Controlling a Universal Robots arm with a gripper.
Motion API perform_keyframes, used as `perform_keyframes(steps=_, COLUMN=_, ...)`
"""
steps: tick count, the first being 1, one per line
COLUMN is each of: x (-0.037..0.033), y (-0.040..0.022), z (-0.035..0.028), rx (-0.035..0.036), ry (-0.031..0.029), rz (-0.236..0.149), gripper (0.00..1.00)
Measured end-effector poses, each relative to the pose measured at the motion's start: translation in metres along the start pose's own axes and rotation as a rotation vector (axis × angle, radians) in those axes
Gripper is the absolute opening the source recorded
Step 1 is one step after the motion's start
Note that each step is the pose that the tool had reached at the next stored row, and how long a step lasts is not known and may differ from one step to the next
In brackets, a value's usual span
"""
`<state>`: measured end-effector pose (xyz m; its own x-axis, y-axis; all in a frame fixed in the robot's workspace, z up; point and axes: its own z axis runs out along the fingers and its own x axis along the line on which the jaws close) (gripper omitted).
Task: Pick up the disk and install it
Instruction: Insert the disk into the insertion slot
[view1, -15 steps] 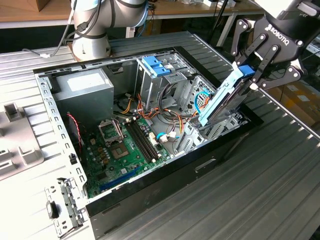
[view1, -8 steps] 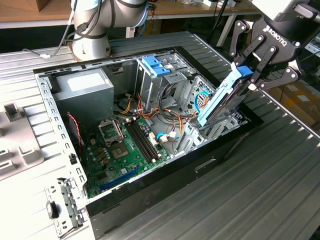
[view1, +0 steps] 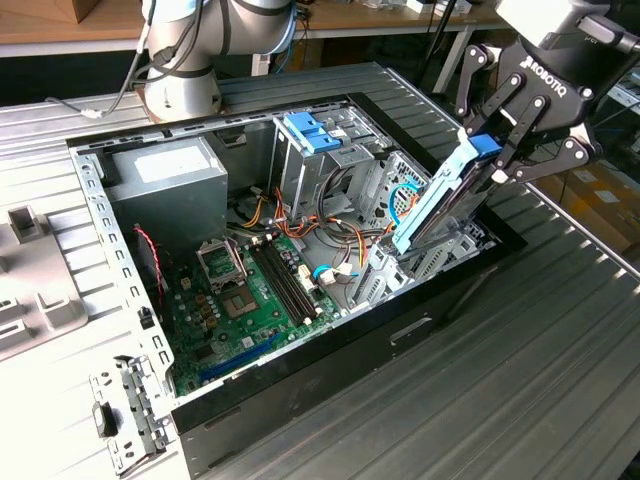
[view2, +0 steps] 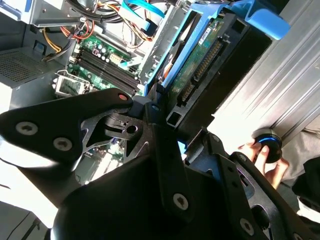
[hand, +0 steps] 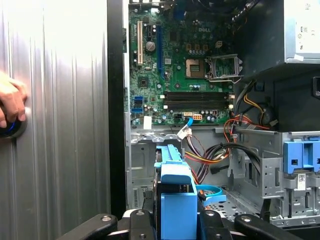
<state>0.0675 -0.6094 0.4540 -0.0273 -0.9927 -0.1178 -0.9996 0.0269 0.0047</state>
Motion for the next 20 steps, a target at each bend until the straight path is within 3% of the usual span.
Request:
perform_keyframes(steps=11, x=-0.0013, y=0.0002, z=0.004, rx=0.0, ry=0.0002, rz=0.0, gripper=0.36)
perform_keyframes(steps=20, x=-0.0114, y=0.0012, z=0.0074, rx=0.0, ry=0.0, rz=0.0, gripper=0.36)
